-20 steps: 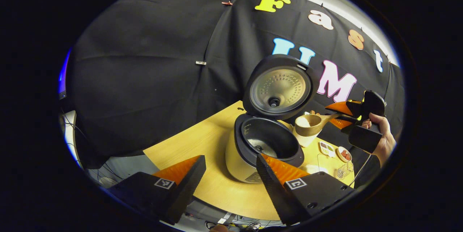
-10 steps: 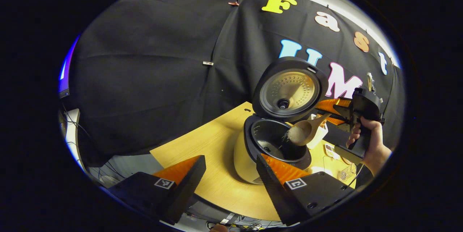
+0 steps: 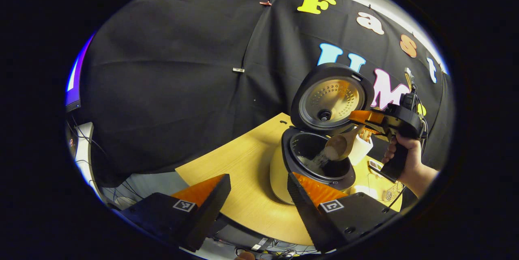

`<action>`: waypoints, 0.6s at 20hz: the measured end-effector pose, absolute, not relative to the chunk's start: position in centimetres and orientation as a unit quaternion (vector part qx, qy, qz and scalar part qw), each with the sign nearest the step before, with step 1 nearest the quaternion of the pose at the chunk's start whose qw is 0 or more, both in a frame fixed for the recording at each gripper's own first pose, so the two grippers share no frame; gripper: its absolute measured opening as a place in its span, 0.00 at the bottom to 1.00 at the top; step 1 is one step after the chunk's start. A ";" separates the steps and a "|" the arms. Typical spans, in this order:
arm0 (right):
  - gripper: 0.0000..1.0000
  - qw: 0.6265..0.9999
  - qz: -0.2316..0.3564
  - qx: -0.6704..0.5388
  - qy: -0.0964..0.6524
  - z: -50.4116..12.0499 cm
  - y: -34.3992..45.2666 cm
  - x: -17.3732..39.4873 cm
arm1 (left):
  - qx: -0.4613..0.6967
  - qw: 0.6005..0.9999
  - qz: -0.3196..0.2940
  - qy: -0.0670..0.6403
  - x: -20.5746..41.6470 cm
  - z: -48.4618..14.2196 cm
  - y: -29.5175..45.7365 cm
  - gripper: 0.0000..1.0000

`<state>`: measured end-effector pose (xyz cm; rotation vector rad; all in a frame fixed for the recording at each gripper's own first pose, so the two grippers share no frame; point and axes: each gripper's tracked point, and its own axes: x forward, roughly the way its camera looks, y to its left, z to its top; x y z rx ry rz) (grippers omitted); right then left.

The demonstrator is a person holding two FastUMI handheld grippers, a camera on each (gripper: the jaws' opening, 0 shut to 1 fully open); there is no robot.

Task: Close the left gripper, press the button to open the rice cooker; take a wooden spoon from the chopstick holder with the right hand, scoop a spoonful of rice and pour it into the rice cooker, then put the wooden spoon back into the chopstick holder.

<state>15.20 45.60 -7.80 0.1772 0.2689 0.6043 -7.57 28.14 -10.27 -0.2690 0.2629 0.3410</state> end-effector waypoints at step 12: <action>0.19 0.915 0.390 -0.073 0.072 -9.2 49.8 12.5 | -0.123 0.971 0.165 0.124 -7.2 -9.7 27.9 0.96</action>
